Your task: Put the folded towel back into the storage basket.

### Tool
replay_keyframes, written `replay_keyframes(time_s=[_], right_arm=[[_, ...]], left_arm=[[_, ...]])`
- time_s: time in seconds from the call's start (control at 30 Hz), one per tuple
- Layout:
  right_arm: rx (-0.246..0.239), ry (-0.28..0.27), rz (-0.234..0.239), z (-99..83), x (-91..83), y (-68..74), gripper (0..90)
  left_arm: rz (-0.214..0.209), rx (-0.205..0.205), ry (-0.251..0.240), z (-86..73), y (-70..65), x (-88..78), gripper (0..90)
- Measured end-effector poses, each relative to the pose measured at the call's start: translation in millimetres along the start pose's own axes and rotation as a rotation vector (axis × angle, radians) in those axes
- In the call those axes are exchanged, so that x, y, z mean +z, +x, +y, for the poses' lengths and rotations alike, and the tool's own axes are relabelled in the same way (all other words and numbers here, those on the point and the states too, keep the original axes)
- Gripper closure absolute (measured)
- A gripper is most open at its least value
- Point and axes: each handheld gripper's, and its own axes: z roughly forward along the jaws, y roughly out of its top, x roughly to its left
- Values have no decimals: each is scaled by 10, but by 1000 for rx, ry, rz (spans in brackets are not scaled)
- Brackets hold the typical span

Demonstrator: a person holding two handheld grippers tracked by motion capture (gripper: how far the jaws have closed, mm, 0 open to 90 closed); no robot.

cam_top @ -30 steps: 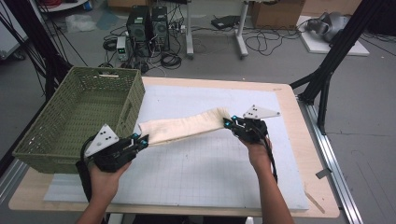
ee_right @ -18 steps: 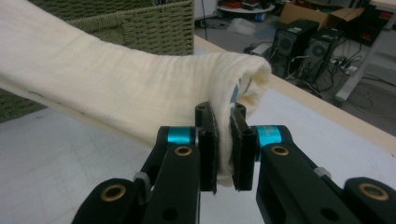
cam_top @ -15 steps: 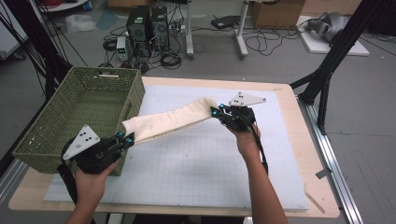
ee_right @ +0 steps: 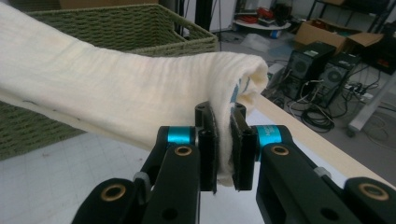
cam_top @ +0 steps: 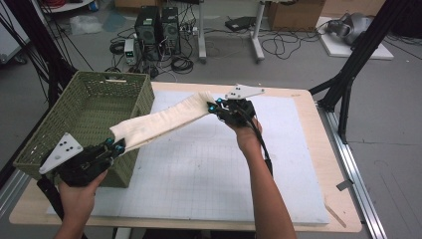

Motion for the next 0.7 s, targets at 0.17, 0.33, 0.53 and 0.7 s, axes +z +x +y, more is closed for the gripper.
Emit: replay_keyframes(time_s=[0.17,0.33,0.53,0.7], right_arm=[[-21,-5,22,170,229,11,840],[-30,-11,38,308,409,20,840],[-40,-18,54,393,537,34,840],[-44,-20,73,500,692,75,840]], left_arm=[[25,0,-13,22,66,-80,828],[50,-8,-23,34,140,-140,828],[71,-13,-26,47,202,-214,828],[102,-16,-34,66,258,-283,828]])
